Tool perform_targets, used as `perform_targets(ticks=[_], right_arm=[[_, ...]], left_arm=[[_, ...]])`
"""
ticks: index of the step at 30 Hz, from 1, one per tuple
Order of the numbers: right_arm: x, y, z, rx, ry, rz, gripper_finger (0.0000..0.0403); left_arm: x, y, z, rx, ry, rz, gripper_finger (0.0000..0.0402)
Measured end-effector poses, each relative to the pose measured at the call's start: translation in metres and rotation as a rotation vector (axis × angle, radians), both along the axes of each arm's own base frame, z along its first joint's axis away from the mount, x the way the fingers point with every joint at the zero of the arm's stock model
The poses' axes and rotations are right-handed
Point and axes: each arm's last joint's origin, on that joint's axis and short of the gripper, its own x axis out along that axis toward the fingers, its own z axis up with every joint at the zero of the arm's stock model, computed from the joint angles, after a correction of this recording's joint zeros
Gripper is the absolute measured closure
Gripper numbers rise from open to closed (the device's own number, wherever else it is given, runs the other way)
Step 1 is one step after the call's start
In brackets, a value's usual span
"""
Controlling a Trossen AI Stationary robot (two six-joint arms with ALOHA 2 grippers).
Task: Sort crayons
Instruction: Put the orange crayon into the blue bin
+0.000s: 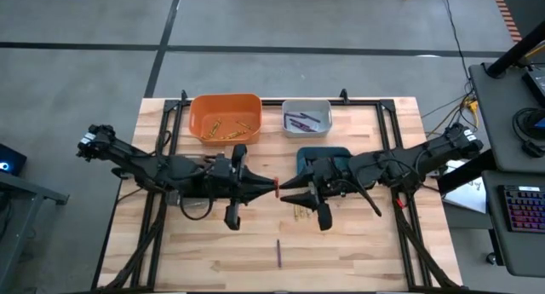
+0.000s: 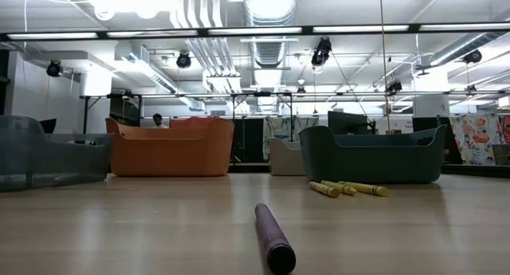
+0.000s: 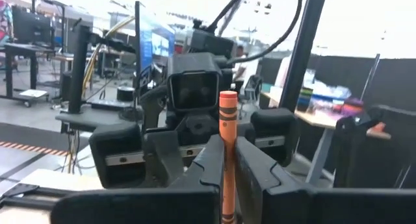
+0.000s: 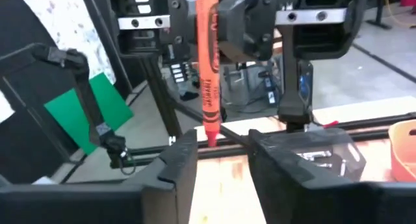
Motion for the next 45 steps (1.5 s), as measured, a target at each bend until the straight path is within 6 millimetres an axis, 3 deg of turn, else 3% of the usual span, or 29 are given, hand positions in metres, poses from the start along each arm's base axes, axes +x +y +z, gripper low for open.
perform_targets(ticks=[6, 12, 16, 25, 35, 39, 45], right_arm=[[0.000, -0.002, 0.002, -0.005, -0.021, -0.008, 0.0235], [0.000, -0.003, 0.002, -0.054, -0.030, -0.014, 0.0228], [0.001, -0.004, 0.002, -0.076, -0.032, -0.061, 0.0258], [0.002, -0.006, 0.002, -0.099, -0.030, -0.072, 0.0382], [0.000, -0.011, 0.001, -0.083, -0.004, -0.087, 0.0388], [-0.005, -0.028, -0.007, -0.028, 0.142, -0.137, 0.0388], [-0.015, -0.066, -0.049, -0.077, 0.602, -0.287, 0.0389]], left_arm=[[0.006, 0.001, -0.008, -0.007, 0.003, 0.037, 0.0401], [0.012, 0.006, -0.011, -0.043, -0.046, 0.059, 0.0401], [0.013, 0.007, -0.013, -0.040, -0.041, 0.063, 0.0401], [0.013, 0.008, -0.014, -0.047, -0.035, 0.111, 0.0401], [0.009, 0.011, -0.013, -0.041, -0.002, 0.159, 0.0352], [-0.009, 0.020, -0.001, -0.031, 0.010, 0.199, 0.0320], [-0.040, 0.034, 0.014, -0.041, 0.037, 0.252, 0.0294]])
